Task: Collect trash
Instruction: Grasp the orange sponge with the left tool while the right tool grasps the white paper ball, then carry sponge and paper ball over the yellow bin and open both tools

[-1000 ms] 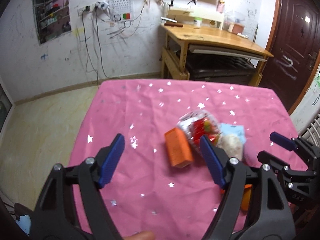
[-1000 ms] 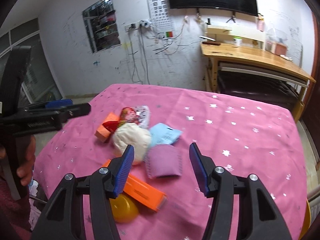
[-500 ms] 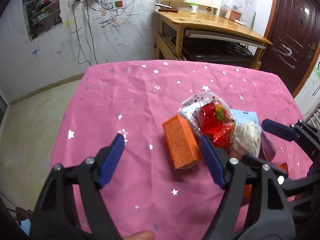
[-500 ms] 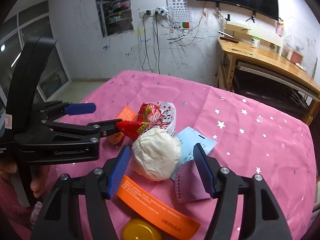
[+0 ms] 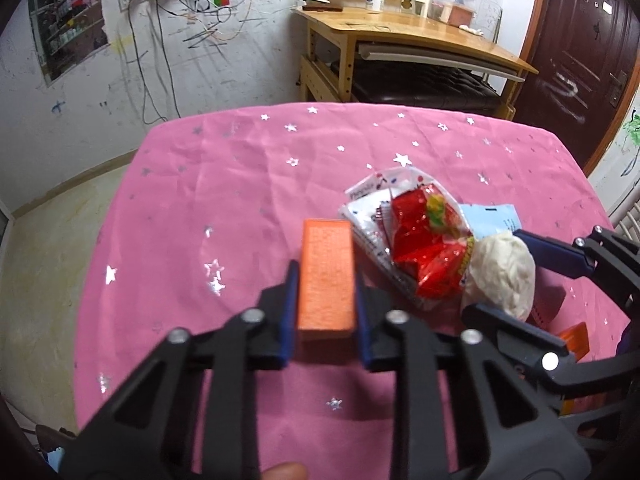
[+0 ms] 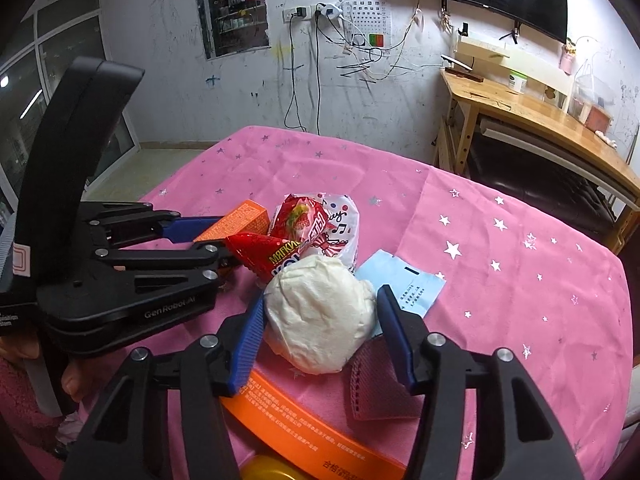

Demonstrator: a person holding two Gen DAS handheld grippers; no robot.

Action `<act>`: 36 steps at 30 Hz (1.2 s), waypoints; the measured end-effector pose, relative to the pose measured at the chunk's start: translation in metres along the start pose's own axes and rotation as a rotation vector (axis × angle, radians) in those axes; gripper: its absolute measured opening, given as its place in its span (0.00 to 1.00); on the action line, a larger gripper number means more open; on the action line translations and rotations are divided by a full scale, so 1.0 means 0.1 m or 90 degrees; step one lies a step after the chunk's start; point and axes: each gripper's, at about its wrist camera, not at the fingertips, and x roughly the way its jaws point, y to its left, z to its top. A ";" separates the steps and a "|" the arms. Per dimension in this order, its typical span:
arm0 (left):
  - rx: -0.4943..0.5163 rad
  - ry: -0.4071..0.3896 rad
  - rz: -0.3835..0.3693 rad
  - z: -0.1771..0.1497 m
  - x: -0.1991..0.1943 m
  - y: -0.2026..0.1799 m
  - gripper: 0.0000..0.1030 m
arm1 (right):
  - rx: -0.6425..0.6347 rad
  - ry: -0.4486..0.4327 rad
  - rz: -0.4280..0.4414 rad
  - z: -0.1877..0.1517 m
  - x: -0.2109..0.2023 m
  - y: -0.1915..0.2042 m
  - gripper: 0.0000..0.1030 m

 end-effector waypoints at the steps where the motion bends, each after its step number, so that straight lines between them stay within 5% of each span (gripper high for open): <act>1: -0.003 -0.001 0.000 -0.01 0.00 0.00 0.21 | 0.000 -0.002 -0.003 0.00 0.00 0.00 0.47; 17: -0.018 -0.061 0.023 0.04 -0.49 0.02 0.21 | 0.038 -0.068 -0.001 -0.02 -0.39 -0.13 0.46; 36: 0.090 -0.105 -0.017 0.15 -0.81 -1.11 0.21 | 0.169 -0.142 -0.078 -0.69 -1.29 -1.13 0.46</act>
